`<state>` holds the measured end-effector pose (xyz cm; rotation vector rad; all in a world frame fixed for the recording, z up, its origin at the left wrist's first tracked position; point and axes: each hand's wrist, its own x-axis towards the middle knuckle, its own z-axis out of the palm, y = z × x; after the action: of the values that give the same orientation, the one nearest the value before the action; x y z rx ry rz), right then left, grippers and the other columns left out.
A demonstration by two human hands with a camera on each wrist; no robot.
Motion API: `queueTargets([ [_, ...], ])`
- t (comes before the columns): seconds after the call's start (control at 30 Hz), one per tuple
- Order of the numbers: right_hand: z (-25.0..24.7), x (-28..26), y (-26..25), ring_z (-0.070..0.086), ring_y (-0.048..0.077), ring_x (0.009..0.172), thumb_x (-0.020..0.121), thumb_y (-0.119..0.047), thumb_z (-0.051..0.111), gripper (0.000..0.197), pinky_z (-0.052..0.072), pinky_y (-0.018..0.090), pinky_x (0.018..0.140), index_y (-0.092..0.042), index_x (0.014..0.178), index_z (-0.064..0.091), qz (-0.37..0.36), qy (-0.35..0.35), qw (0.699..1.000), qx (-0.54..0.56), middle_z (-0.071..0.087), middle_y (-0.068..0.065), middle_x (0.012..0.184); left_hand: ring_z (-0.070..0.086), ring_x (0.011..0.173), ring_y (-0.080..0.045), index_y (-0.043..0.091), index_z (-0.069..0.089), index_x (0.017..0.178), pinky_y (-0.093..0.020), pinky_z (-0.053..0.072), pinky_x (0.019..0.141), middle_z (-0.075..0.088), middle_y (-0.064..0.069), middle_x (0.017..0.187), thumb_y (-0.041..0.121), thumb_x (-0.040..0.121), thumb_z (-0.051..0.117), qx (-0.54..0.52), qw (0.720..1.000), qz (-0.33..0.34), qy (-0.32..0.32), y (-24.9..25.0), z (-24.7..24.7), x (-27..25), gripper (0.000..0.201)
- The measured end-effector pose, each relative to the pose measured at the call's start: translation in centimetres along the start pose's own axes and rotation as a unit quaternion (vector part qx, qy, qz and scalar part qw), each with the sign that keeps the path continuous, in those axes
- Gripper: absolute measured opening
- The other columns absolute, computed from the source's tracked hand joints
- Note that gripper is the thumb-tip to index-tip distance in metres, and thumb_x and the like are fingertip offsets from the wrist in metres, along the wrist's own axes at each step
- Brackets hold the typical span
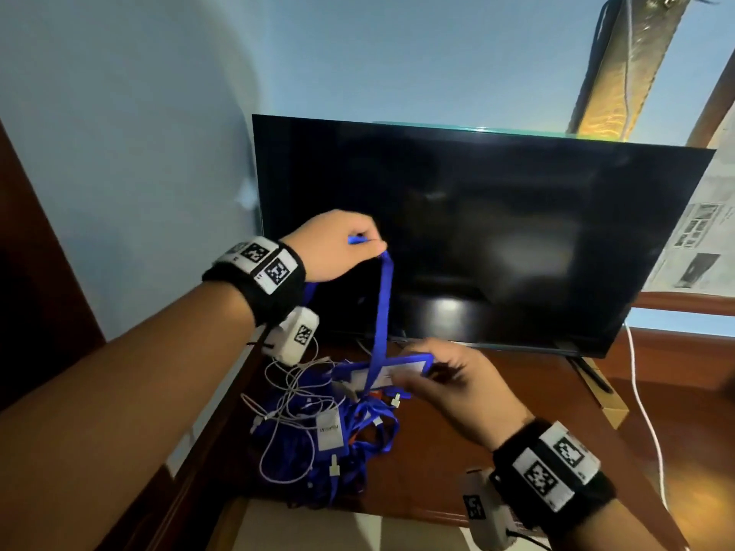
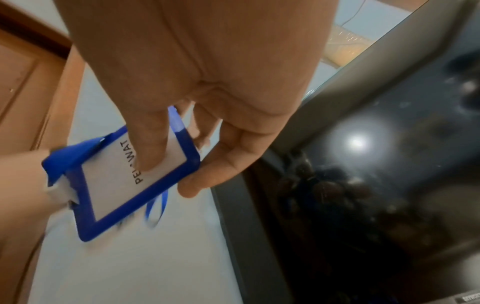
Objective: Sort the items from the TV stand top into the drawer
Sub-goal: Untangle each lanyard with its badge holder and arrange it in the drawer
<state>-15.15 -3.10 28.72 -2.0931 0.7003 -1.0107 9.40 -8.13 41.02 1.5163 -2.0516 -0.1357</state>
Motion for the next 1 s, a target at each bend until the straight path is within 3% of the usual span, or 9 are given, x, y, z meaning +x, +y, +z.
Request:
queueTargets([
  [0.1,-2.5,-0.5,-0.8,0.065,0.006,0.071,0.088,-0.008,0.077,0.006,0.05,0.021,0.07,-0.013,0.09,0.074,-0.022,0.056,0.998,0.032,0.072,-0.003,0.078,0.066,0.083,-0.003,0.026,0.075,0.088,-0.031,0.05,0.081,0.072,0.01,0.089,0.039,0.096,0.069,0.022,0.994,-0.053,-0.088,-4.6,3.0,-1.8,0.015],
  [0.23,-5.4,-0.1,-2.6,0.068,0.01,0.068,0.089,-0.008,0.076,0.006,0.053,0.022,0.068,-0.014,0.09,0.077,-0.028,0.146,0.988,0.041,0.076,0.005,0.078,0.058,0.067,0.014,0.033,0.073,0.092,-0.008,0.039,0.061,0.065,0.023,0.074,0.043,0.098,0.065,-0.031,0.982,-0.099,-0.158,-5.0,8.1,-6.9,0.013],
  [0.3,-6.2,0.5,-2.4,0.072,0.018,0.07,0.091,-0.01,0.075,0.007,0.058,0.026,0.069,-0.012,0.097,0.077,-0.021,0.203,0.977,0.064,0.078,0.007,0.083,0.057,0.063,0.009,0.034,0.071,0.094,-0.011,0.04,0.059,0.063,0.026,0.072,0.045,0.1,0.061,-0.071,0.976,-0.095,-0.18,-3.8,10.6,-9.6,0.016],
  [0.4,-6.0,1.3,-0.8,0.074,0.025,0.069,0.094,-0.009,0.072,0.009,0.061,0.031,0.07,-0.006,0.101,0.074,0.002,0.255,0.963,0.09,0.078,0.011,0.086,0.054,0.061,-0.003,0.043,0.064,0.087,-0.026,0.047,0.065,0.063,0.008,0.076,0.047,0.102,0.055,-0.104,0.973,-0.052,-0.199,-0.5,12.3,-12.4,0.018],
  [0.47,-5.2,1.6,0.9,0.074,0.025,0.067,0.094,-0.006,0.071,0.007,0.061,0.03,0.067,0.0,0.098,0.07,0.032,0.266,0.958,0.104,0.077,0.016,0.085,0.055,0.062,-0.003,0.038,0.061,0.085,-0.024,0.046,0.064,0.062,0.011,0.073,0.043,0.103,0.054,-0.11,0.974,-0.019,-0.199,2.0,12.0,-13.4,0.02],
  [0.6,-2.6,1.0,5.5,0.067,0.013,0.063,0.092,-0.013,0.076,0.019,0.056,0.036,0.064,-0.012,0.081,0.061,0.103,0.181,0.978,-0.016,0.069,0.003,0.07,0.054,0.067,-0.007,0.026,0.062,0.092,-0.03,0.046,0.064,0.058,0.009,0.074,0.045,0.103,0.051,-0.043,0.984,0.104,-0.141,7.0,8.3,-13.5,0.025],
  [0.7,-0.5,-0.1,7.3,0.068,0.023,0.073,0.081,-0.035,0.071,0.02,0.057,0.05,0.071,-0.019,0.088,0.062,0.129,0.052,0.984,-0.11,0.071,0.0,0.078,0.057,0.072,-0.006,0.024,0.067,0.09,-0.025,0.044,0.068,0.06,0.012,0.076,0.039,0.102,0.057,-0.033,0.985,0.149,-0.077,9.2,4.6,-12.0,0.021],
  [0.87,0.7,-1.8,4.0,0.071,0.003,0.086,0.092,-0.028,0.074,0.016,0.058,0.03,0.076,-0.027,0.107,0.068,0.091,-0.1,0.985,-0.111,0.075,-0.012,0.097,0.06,0.065,-0.007,0.028,0.067,0.085,-0.032,0.049,0.065,0.068,0.007,0.073,0.045,0.1,0.056,-0.011,0.999,0.048,-0.001,6.5,1.4,-7.5,0.025],
  [1.0,-0.9,-2.2,1.6,0.068,0.006,0.074,0.092,-0.017,0.077,0.01,0.052,0.022,0.064,-0.011,0.096,0.071,0.074,-0.032,0.996,0.024,0.074,-0.001,0.086,0.058,0.065,-0.014,0.025,0.065,0.084,-0.033,0.045,0.063,0.065,0.004,0.073,0.043,0.102,0.054,0.063,0.996,-0.066,0.006,-0.6,1.6,-5.0,0.028],
])
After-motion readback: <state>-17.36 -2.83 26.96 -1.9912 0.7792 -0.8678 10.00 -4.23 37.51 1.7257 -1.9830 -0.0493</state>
